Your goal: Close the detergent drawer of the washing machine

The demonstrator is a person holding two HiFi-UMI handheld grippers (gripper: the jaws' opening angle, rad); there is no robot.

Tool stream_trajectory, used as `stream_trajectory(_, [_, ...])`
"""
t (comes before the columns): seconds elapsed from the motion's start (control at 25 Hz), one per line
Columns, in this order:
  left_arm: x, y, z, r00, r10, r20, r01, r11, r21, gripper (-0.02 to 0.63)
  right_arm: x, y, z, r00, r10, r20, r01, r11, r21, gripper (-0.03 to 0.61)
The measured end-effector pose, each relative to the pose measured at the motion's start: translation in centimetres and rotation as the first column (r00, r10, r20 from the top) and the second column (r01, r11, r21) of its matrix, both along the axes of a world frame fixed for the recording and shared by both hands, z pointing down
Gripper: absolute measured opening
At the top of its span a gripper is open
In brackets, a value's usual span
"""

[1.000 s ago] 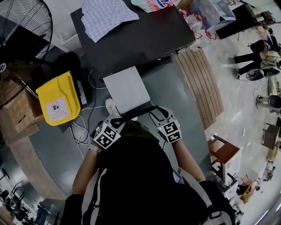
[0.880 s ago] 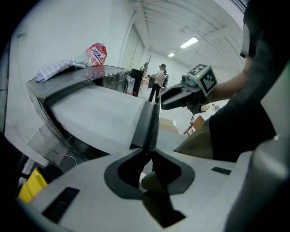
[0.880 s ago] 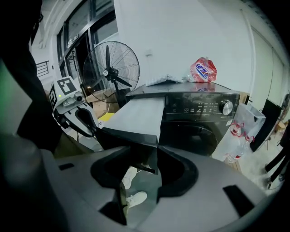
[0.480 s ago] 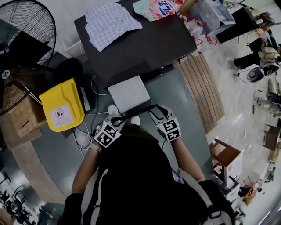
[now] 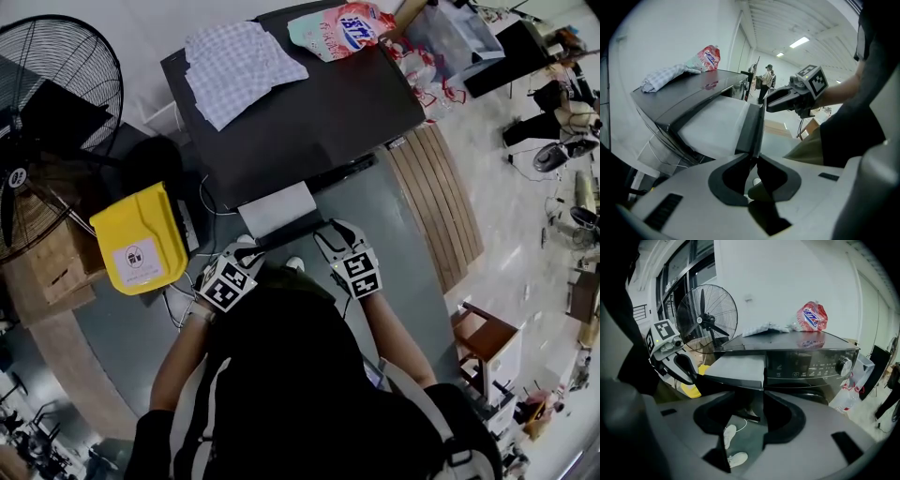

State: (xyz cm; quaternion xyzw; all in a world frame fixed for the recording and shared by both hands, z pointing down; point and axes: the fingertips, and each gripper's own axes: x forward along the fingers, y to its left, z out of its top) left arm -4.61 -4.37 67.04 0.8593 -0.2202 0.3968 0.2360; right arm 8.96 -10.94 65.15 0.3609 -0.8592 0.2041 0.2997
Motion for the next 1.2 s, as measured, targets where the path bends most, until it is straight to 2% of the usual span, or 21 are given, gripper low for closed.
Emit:
stream_trajectory(0.72, [-2.9,-5.1,-0.1,0.992,-0.124,0.031,0.122,0.990,0.071,0.061,-2.6,-4.8,-0.2,0.997,0.077,0.016,-0.077,0.996,0.038,0.201])
stream_trajectory(1.04, [-3.8,-6.4,-0.3,0.965,-0.261,0.010,0.259,0.963,0.078,0.075,-3.3,-6.0,-0.3,0.997,0.081,0.013,-0.082,0.996,0.045,0.201])
stream_trajectory(1.2, [-4.8,-6.1,-0.5,0.943,-0.332,0.013,0.331,0.941,0.074,0.084,-3.3,-5.9,-0.4,0.996,0.091,0.016,-0.092,0.994,0.050,0.201])
